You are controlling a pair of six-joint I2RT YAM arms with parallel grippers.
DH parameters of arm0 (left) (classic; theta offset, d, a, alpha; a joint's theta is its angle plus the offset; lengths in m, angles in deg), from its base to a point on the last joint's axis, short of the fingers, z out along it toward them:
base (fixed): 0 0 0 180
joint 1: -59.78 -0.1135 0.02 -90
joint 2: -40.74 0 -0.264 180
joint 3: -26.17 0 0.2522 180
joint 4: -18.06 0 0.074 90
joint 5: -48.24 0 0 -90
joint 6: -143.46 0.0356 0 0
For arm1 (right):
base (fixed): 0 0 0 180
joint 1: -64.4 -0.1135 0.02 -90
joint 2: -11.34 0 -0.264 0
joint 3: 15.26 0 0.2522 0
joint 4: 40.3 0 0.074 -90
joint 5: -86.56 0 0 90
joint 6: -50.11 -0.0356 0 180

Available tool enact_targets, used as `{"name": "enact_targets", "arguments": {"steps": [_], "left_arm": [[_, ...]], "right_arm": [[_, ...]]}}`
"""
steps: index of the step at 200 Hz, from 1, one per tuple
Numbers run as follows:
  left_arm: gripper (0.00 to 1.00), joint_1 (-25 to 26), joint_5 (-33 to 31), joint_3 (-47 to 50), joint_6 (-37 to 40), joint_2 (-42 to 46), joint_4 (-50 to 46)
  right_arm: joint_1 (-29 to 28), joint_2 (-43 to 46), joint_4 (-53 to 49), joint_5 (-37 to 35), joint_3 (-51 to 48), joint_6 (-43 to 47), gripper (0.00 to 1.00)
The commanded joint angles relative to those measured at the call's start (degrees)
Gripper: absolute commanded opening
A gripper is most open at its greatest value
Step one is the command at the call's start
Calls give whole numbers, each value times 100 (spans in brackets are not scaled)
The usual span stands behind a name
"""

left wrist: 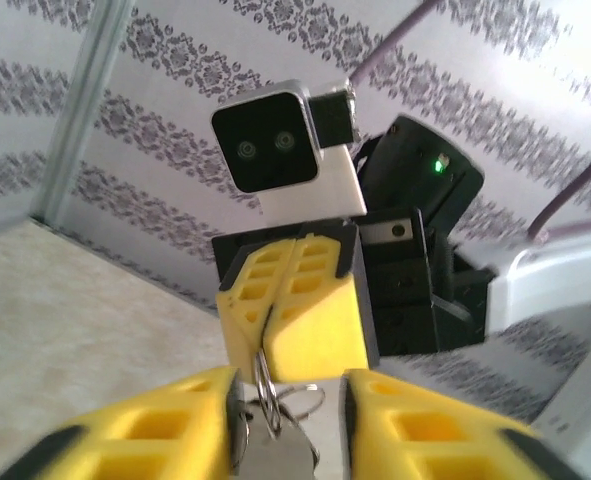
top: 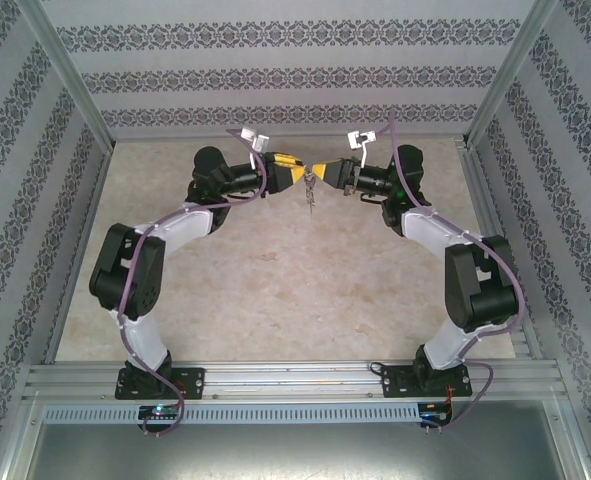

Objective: Put the keys on the keyring

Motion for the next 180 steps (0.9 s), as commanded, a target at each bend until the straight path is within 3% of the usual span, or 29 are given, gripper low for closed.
{"name": "enact_targets", "arguments": {"steps": [1, 8, 14, 17, 20, 71, 114, 129, 180], "left_arm": [[54, -79, -309, 171, 810, 501, -773], [65, -131, -402, 240, 861, 593, -817], [81, -165, -475, 305, 903, 660, -858], [97, -189, -504, 335, 936, 700, -888], [100, -203, -532, 349, 964, 739, -909], [100, -327, -1217, 642, 2084, 1250, -1804], [100, -327, -2386, 1535, 2778, 1780, -1119], [100, -324, -2263, 1637, 3089, 1860, -1055], [99, -330, -1445, 903, 3209, 1530, -2202]], "right_arm": [[-7, 403, -969, -276, 14, 798, 0], [1, 460, -1180, -323, 18, 951, 0], [6, 506, -1336, -349, 27, 1059, 0], [1, 528, -1403, -353, 38, 1104, 0], [10, 548, -1512, -358, 43, 1171, 0], [41, 765, -3283, -441, 508, 2367, 0], [52, 758, -4792, -441, 1145, 3470, 0], [59, 675, -5184, -406, 1363, 3786, 0], [-70, 213, -6290, -451, 2103, 4685, 0]]}}
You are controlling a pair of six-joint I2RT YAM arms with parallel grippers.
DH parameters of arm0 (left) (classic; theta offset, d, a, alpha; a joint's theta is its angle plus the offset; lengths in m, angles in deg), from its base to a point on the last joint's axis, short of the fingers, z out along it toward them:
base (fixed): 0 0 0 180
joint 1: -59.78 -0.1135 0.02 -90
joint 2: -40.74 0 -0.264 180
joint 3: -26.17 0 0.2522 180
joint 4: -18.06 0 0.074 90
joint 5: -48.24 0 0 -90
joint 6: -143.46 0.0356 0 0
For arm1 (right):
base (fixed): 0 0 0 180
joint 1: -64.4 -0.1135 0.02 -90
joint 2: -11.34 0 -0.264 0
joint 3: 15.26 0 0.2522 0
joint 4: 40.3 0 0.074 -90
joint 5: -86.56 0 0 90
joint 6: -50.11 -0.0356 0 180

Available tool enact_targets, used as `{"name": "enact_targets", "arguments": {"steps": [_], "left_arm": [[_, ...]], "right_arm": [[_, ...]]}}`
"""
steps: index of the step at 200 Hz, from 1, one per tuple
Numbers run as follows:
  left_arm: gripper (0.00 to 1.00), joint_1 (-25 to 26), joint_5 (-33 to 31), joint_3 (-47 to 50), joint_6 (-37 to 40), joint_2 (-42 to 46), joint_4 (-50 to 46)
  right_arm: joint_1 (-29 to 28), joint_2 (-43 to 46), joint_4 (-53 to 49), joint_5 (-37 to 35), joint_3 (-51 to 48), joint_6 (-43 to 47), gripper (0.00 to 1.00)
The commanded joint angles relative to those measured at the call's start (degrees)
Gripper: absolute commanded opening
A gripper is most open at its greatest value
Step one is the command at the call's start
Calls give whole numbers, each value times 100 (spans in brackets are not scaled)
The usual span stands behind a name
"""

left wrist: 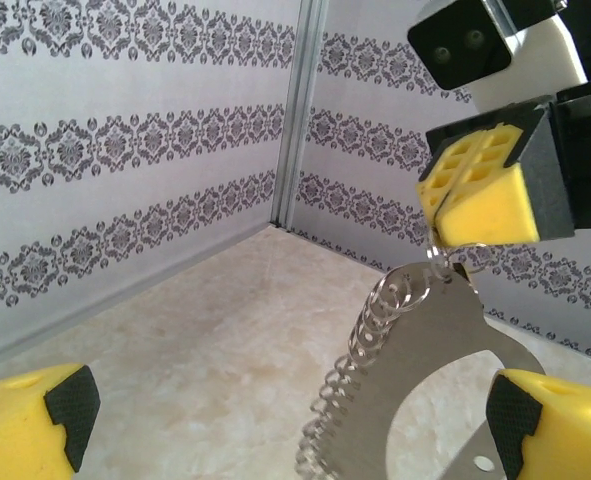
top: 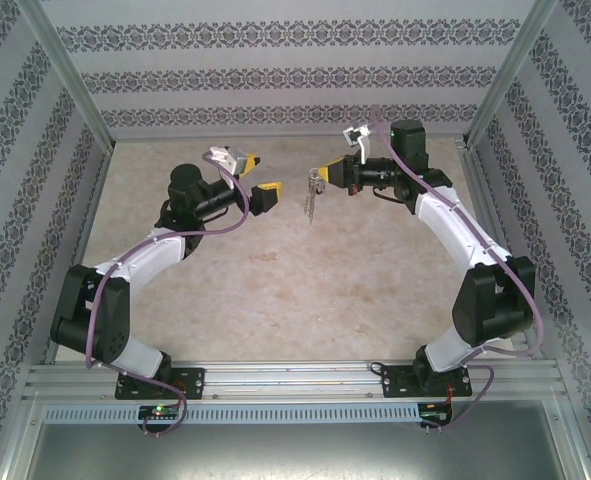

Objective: Put the keys on the keyring

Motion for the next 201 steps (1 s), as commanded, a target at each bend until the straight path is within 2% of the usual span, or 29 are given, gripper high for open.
{"name": "enact_targets", "arguments": {"steps": [1, 65, 97, 113, 128, 163, 201], "left_arm": [[99, -36, 487, -535, 276, -147, -602], [80, -36, 1477, -1525, 377, -494, -2451], [62, -28, 1713, -1979, 589, -580, -3441], [51, -35, 1774, -2118, 572, -674, -3662], [46, -30, 1869, -2163, 541, -771, -3706], [44, -29, 2159, -2140, 341, -972, -3472], [48, -25, 2464, -2294, 264, -1179, -3466]], "right_arm": [[-74, -222, -756, 32, 373, 737, 0], [-353, -772, -1583, -26, 1080, 1602, 0], [-422, -1054, -1749, 56, 1378, 1784, 0], [-440, -1128, -1786, 73, 1449, 1823, 0], [-459, -1146, -1794, 98, 1445, 1846, 0], [-491, -1185, -1883, 187, 1470, 1917, 0], [-559, -1211, -1903, 234, 1521, 1941, 0]]}}
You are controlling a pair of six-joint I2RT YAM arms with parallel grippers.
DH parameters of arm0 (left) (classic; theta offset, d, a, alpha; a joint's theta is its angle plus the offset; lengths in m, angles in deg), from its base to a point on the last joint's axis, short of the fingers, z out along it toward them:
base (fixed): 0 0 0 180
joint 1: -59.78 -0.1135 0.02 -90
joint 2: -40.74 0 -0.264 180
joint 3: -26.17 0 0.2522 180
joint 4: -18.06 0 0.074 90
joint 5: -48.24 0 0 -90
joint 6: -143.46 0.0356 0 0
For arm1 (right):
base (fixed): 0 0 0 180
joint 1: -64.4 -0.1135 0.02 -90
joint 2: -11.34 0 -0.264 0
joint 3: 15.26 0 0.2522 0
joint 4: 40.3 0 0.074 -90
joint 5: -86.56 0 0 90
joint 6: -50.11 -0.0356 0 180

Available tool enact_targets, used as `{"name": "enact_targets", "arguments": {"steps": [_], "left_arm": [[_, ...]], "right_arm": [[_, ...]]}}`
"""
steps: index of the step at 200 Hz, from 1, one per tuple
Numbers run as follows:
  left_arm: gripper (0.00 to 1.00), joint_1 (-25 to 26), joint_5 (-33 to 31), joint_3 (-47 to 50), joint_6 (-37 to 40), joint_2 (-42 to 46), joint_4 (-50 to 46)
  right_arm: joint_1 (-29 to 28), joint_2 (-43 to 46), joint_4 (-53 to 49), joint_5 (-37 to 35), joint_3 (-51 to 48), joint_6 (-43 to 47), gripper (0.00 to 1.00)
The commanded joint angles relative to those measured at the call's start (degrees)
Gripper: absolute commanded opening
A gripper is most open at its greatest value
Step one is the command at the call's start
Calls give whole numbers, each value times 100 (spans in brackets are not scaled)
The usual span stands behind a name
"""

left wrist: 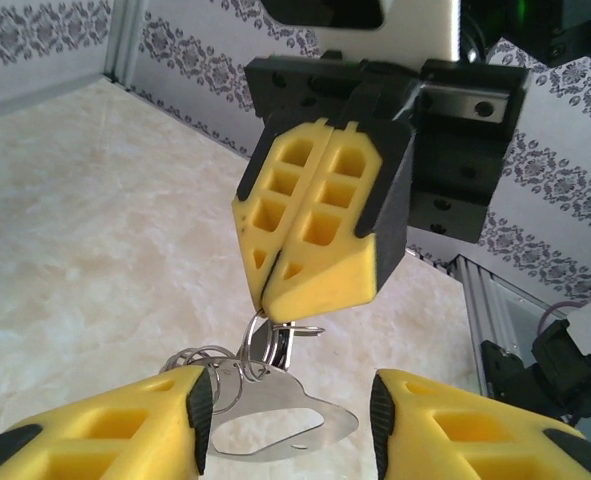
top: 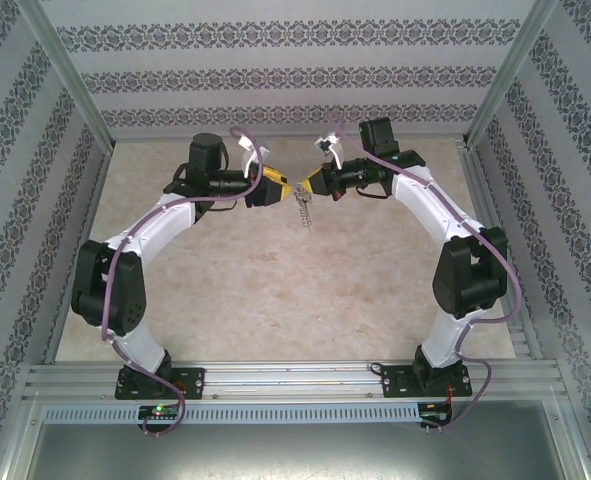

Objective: Put the keys on the keyring

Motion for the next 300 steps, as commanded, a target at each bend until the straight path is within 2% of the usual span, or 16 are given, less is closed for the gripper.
{"name": "enact_targets", "arguments": {"steps": [1, 49, 110, 177, 190, 204, 214, 237, 253, 261, 270, 275, 281, 300], "left_arm": [[48, -27, 394, -265, -71, -91, -92], [48, 42, 485, -407, -40, -236, -218], [42, 114, 489, -467, 38, -294, -350], [41, 177, 467, -519, 188, -382, -521], [33, 187, 476, -523, 199, -395, -535], [16, 194, 484, -532, 215, -404, -537], [0, 210, 518, -530, 248, -416, -532], [0, 235, 291, -342, 218, -317, -256], [0, 210, 212, 24, -265, -222, 656], [0, 187, 115, 257, -553, -158, 1177], [0, 149, -6, 436, -812, -120, 1584], [1, 125, -40, 500, -904, -110, 1717], [6, 111, -74, 573, -993, -94, 1876], [32, 79, -279, 816, -1140, 16, 2297]], "right_arm": [[-90, -49, -33, 282, 274, 148, 0], [-173, -115, -93, 300, 368, 197, 0], [-198, -122, -128, 315, 381, 239, 0], [-195, -42, -85, 340, 312, 233, 0], [-200, -30, -85, 327, 294, 233, 0], [-199, -32, -73, 326, 286, 236, 0], [-201, -40, -67, 319, 280, 237, 0], [-117, -48, 231, 11, 122, -93, 0], [-50, -88, 603, -410, -54, -662, 0], [-38, -71, 921, -834, -285, -1072, 4], [-9, -73, 1136, -983, -511, -1346, 9], [-1, -75, 1238, -1141, -635, -1569, 17], [23, -74, 1354, -1431, -777, -1834, 24], [58, -54, 2030, -1542, -1395, -2488, 34]]}}
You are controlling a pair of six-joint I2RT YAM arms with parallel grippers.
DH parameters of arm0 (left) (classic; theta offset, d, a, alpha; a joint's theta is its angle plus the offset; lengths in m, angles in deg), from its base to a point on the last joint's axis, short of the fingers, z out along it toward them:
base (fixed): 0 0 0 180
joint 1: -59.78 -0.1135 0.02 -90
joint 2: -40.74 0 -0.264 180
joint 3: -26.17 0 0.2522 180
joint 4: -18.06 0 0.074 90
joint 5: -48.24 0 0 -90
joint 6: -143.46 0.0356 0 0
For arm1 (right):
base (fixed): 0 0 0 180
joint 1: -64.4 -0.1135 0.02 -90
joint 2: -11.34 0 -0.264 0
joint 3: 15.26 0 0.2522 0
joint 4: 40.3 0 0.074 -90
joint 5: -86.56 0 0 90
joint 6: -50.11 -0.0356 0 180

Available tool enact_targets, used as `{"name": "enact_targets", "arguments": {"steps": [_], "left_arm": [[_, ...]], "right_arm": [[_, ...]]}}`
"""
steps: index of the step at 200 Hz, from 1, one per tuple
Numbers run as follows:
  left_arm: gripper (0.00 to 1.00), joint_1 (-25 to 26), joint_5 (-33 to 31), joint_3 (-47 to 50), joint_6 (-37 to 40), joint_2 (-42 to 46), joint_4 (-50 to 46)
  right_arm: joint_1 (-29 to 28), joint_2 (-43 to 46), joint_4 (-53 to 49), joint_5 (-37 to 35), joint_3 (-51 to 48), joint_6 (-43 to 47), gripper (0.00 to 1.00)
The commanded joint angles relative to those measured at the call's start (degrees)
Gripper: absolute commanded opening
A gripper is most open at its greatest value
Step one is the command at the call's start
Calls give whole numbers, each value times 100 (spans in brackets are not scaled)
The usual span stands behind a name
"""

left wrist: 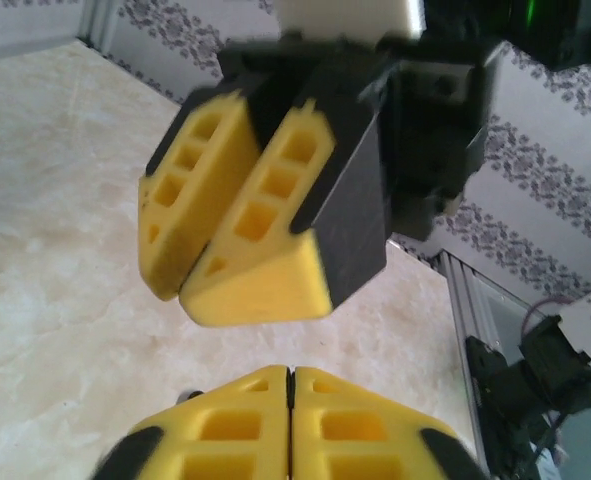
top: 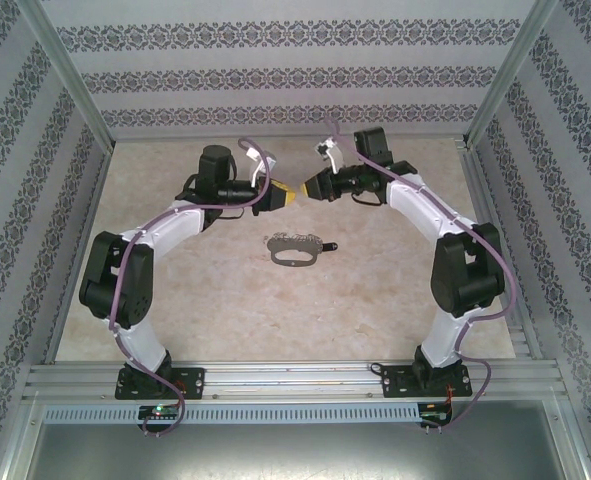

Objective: Put the keys on the keyring

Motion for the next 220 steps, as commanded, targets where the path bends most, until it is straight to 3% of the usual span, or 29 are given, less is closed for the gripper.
{"name": "enact_targets", "arguments": {"steps": [1, 18, 26, 29, 33, 70, 104, 125, 167, 200, 220], "left_arm": [[34, -77, -266, 243, -515, 308, 1208], [56, -82, -379, 317, -519, 376, 1286], [74, -81, -452, 341, -513, 414, 1306], [95, -82, -489, 353, -506, 435, 1315], [100, -74, -516, 371, -499, 450, 1340], [100, -73, -1422, 629, -51, 882, 1267], [100, 140, -3650, 1457, 362, 1564, 1820], [100, 189, -4489, 1692, 356, 1713, 2063], [100, 184, -4706, 2047, 547, 1715, 2698], [100, 182, -4642, 2137, 1272, 1751, 2645], [100, 182, -4573, 2332, 1556, 1686, 3113]], "right_arm": [[74, 25, 970, -626, -652, -1157, 35], [15, 92, 1248, -942, -1040, -1431, 40], [-18, 115, 1334, -1055, -1183, -1507, 41], [-40, 126, 1350, -1105, -1227, -1517, 42], [-52, 140, 1354, -1165, -1285, -1527, 43], [-268, 339, 1424, -1958, -1853, -1680, 45], [-404, 638, 1368, -2694, -2432, -1796, 46], [-470, 796, 1331, -3020, -2730, -1870, 46], [-754, 977, 1113, -3547, -2943, -1954, 46], [-897, 1167, 1016, -3795, -3058, -2055, 46], [-997, 1235, 898, -3912, -3015, -2063, 46]]}}
